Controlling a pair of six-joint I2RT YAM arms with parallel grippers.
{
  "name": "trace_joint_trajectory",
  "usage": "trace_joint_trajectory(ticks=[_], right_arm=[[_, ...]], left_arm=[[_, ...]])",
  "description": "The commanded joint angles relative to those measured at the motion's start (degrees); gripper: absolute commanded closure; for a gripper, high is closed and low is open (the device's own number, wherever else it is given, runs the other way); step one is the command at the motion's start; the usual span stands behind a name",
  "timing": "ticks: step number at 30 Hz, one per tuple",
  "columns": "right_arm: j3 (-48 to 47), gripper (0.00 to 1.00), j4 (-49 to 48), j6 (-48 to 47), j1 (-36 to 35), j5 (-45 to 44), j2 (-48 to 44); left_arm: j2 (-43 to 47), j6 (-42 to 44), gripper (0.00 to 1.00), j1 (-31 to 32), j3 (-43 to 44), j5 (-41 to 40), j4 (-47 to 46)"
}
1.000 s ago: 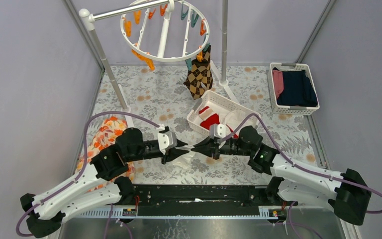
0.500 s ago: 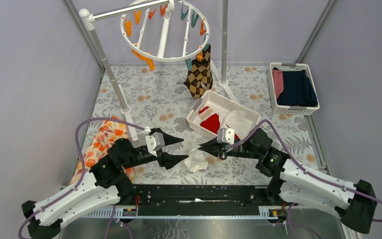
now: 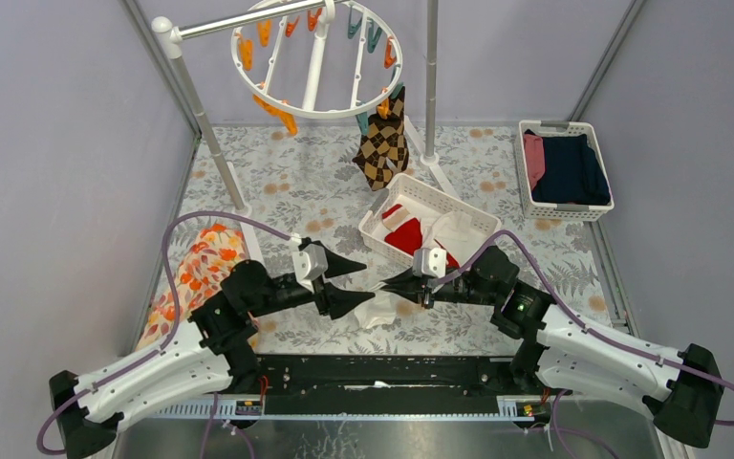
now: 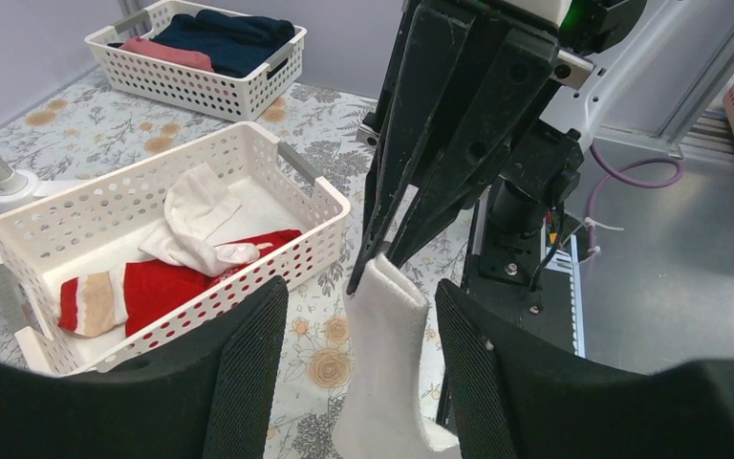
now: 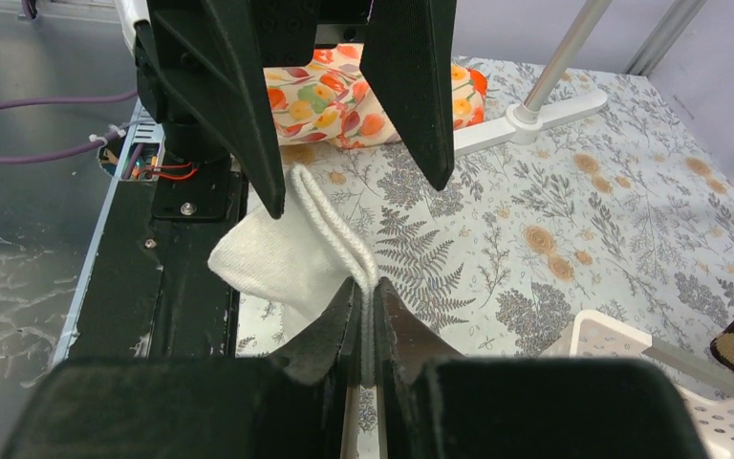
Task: Clip the socks to the hanger
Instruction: Pick up the sock from the bin.
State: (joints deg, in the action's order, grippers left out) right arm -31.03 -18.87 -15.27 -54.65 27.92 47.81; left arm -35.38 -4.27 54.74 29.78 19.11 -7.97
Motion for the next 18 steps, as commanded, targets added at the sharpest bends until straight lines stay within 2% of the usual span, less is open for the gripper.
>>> trace_joint_trajectory(ticks=[1, 6, 13, 18], right_arm=[[-2.9, 0.95, -0.4, -1.1, -0.3, -1.0, -1.0], [-3.0, 0.96, -0.3, -1.0, -0.2, -1.1, -0.6], [-3.3, 0.96, -0.2, -0.9, -0.2, -1.3, -0.8], [-3.4, 0.96, -0.2, -0.8, -0.2, -0.9, -0.2]], left_arm=[[1.0, -1.6, 0.38, 0.4, -1.5, 0.6, -3.8], [0.6, -2.7, 0.45, 0.4, -2.5, 2.0, -4.8], [-0.2, -2.7, 0.45, 0.4, -2.6, 3.2, -3.7], [-0.2, -3.2, 0.6, 0.4, -2.8, 3.5, -5.4]])
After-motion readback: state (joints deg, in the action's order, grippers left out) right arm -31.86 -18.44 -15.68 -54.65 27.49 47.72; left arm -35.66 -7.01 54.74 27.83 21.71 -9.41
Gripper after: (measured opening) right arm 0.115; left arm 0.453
